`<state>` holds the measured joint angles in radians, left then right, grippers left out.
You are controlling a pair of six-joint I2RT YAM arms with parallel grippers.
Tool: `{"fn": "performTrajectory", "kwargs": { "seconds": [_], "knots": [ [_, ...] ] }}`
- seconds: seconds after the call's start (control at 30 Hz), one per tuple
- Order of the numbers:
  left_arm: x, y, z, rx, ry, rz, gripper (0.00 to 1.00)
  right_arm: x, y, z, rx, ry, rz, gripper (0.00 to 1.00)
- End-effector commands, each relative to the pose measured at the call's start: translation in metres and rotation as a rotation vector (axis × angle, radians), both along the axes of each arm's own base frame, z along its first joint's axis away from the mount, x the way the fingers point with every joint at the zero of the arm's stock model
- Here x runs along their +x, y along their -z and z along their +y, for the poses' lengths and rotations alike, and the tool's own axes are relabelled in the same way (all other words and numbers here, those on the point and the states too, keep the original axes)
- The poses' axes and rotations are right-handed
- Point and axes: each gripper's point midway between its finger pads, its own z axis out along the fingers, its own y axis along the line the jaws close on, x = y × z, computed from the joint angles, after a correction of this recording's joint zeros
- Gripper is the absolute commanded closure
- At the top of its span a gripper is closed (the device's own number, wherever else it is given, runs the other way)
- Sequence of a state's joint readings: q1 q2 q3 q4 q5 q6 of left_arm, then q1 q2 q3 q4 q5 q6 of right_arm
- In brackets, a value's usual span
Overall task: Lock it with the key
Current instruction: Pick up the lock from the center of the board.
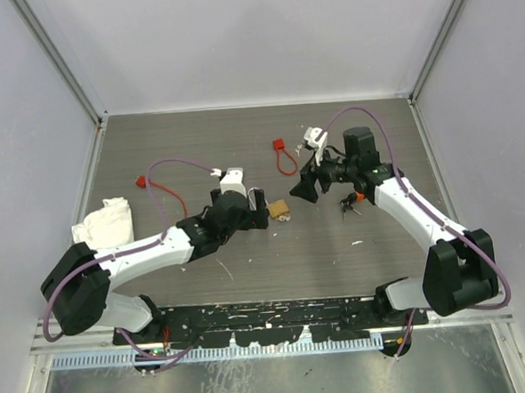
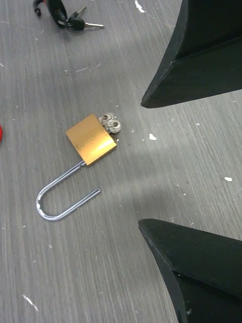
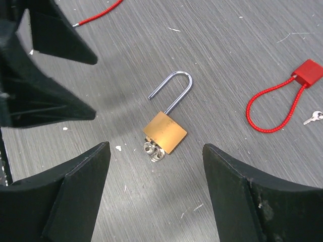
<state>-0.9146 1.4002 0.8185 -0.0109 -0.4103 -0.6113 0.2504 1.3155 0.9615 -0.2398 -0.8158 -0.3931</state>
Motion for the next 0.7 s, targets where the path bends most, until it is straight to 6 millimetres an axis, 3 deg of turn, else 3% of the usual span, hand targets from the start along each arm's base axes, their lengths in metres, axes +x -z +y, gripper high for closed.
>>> {"fn": "performTrajectory", "kwargs": {
  "seconds": [0.0, 0.33, 0.57, 0.67],
  "knots": [
    [-0.009, -0.019, 0.0, -0.088, 0.044, -0.063, 0.07, 0.025, 0.003, 0.013, -0.019, 0.102, -0.03, 0.21],
    [-0.047, -0.013, 0.055, -0.142, -0.02, -0.05, 0.06, 0.065, 0.051, 0.064, -0.14, 0.472, 0.092, 0.22],
    [-0.062, -0.011, 0.075, -0.187, -0.048, -0.05, 0.07, 0.089, 0.071, 0.083, -0.215, 0.537, 0.111, 0.43],
    [-0.063, -0.009, 0.079, -0.186, -0.054, -0.047, 0.07, 0.095, 0.09, 0.094, -0.257, 0.515, 0.176, 0.52]
  ]
}}
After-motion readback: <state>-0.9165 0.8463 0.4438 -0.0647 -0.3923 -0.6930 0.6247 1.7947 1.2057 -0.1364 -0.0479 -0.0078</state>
